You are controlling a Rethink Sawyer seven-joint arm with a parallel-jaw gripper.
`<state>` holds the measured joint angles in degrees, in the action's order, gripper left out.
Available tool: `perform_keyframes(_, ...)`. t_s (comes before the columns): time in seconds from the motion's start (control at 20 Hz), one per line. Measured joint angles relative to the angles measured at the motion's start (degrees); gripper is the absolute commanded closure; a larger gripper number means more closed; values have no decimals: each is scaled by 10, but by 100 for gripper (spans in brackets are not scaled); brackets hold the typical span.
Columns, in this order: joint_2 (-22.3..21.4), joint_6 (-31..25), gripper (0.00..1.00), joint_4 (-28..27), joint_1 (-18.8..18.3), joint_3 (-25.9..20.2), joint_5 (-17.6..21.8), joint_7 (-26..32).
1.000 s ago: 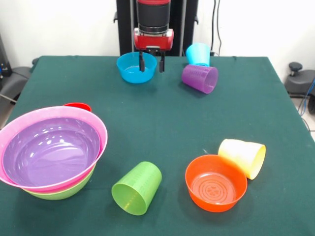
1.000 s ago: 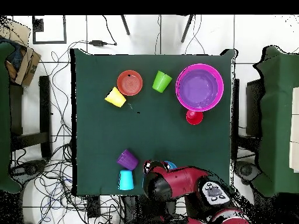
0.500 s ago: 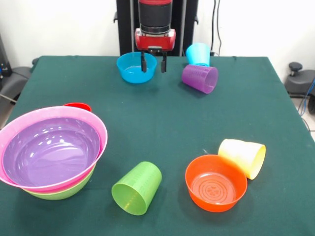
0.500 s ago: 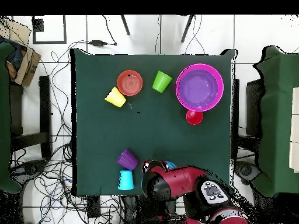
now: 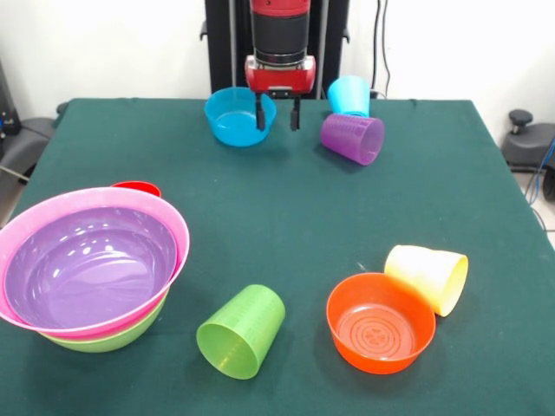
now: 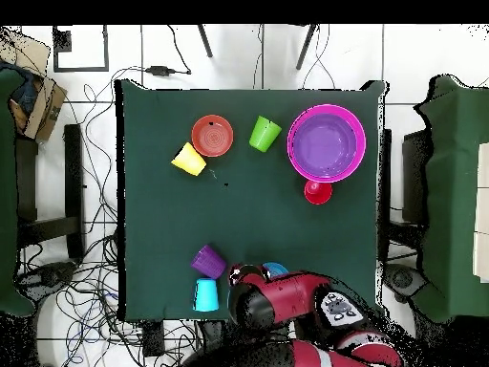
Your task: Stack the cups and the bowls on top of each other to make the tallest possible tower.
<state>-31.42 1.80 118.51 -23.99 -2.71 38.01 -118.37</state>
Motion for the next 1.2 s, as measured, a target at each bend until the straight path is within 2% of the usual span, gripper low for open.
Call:
perform_keyframes(0.25, 20, 27, 0, -11, 5, 8, 0, 0)
perform_keyframes(0.6, 36, 32, 0, -14, 0, 16, 0, 0)
perform_keyframes(0.8, 21, 28, 0, -10, -8, 13, 0, 0)
perform_keyframes(1.2, -47, -21, 0, 14, -29, -5, -9, 0)
